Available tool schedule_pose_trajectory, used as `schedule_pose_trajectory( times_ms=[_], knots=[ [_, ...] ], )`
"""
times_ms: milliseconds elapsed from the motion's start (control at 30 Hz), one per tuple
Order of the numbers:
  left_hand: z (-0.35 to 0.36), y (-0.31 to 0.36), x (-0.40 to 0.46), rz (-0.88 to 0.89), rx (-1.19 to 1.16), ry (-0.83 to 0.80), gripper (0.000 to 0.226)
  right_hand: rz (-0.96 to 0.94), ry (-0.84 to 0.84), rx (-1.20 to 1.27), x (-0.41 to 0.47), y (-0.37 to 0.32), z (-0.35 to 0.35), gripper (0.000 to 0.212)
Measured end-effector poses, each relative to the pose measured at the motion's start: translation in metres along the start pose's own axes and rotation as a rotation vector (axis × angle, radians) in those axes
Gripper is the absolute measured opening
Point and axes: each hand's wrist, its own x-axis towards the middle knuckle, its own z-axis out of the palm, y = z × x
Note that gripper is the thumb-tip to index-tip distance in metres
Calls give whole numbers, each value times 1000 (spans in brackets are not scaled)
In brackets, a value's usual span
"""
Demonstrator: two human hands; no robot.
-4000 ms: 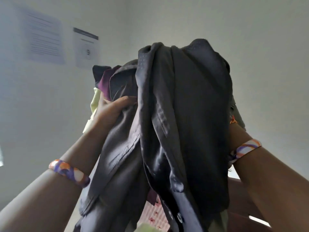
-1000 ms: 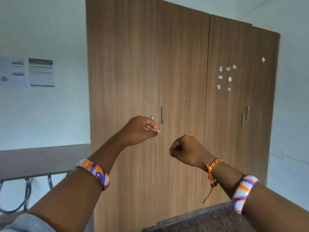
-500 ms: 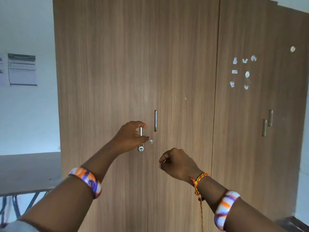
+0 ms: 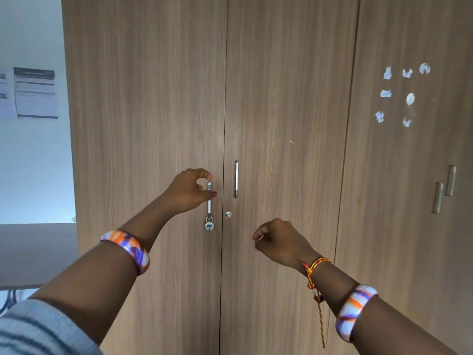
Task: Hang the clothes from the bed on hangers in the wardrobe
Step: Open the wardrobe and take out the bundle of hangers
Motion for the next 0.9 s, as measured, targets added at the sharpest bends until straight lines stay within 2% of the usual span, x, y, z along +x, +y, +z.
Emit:
schedule_pose_trajectory(
  times_ms=[333,467,567,633,667,767,900],
  knots=[
    [47,-54,73,-112,-110,11,47,-38,-58,-5,69,36,30,18],
    [83,-95,126,-264,-249,106,61,-60,-82,-18,119,55,43,19],
    [113,-119,166,-468,-355,251,66,-79,-110,16,164,64,47,19],
    [137,-136,187,-594,-438,255,61,-93,-127,21,193,66,50,20],
    [148,-146,195,-603,-486,232,55,-101,-123,28,206,66,53,21],
    [169,-180,206,-499,-564,158,40,-114,-112,63,233,65,66,23],
    [156,-192,198,-444,-664,83,23,-77,-139,90,243,64,89,34]
  ],
)
